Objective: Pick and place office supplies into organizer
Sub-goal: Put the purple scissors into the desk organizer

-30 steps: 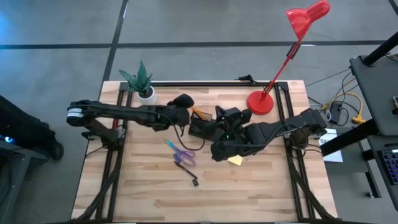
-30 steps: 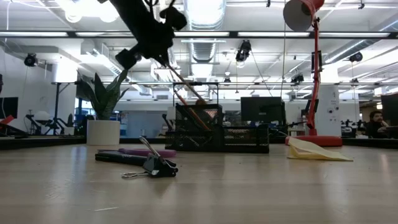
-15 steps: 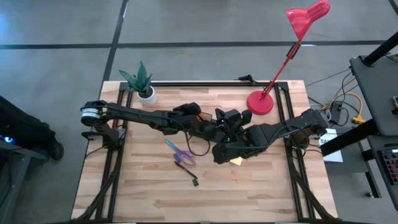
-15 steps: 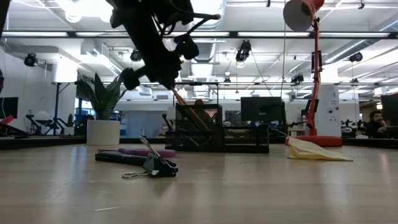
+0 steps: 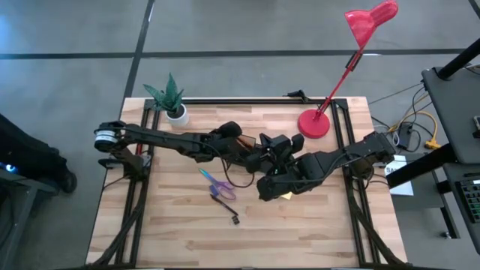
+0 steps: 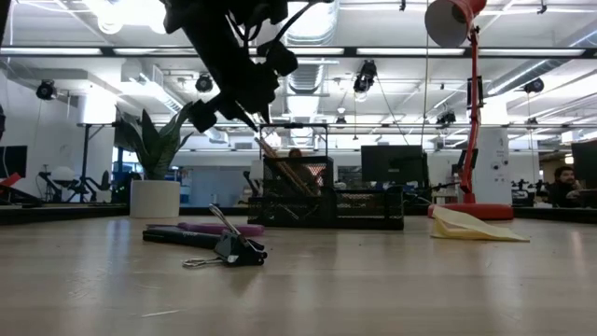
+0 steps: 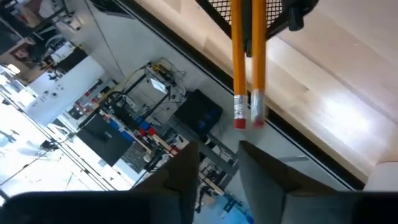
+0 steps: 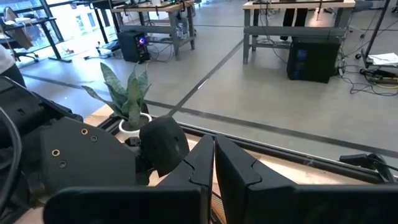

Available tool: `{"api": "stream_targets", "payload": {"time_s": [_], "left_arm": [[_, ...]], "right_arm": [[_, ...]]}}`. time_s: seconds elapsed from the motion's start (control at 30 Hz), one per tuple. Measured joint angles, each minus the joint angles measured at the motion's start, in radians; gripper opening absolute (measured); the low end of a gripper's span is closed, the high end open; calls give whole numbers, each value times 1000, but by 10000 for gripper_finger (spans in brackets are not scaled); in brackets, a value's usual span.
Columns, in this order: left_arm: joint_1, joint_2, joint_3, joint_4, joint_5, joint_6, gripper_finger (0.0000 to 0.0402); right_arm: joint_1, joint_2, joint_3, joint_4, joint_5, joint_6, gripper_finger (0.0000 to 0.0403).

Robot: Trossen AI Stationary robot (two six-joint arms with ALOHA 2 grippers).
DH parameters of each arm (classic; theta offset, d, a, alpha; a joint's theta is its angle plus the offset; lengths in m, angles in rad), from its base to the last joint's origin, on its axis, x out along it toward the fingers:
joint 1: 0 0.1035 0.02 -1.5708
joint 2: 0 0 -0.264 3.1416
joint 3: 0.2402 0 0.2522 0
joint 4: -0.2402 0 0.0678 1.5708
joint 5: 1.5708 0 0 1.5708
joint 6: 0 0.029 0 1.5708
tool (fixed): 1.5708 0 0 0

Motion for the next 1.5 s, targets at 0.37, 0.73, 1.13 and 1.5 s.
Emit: {"api": "stream_targets", "payload": {"time_s": [0.37,0.73,1.13,1.5], "left_arm": [[-66,-79,29,35,-85,-149,191],[-264,-342,-51,-449,487,-1466,196],[-401,-604,-425,-303,504,-2064,196],[-432,-697,-534,-305,500,-2200,196]], "right_arm": [[0,0,-7,-2,-34,-4,9],[-17,39,-96,-36,-697,-189,9],[-73,320,-43,308,-1052,-559,55],[-127,579,194,263,-1105,-640,150]]}}
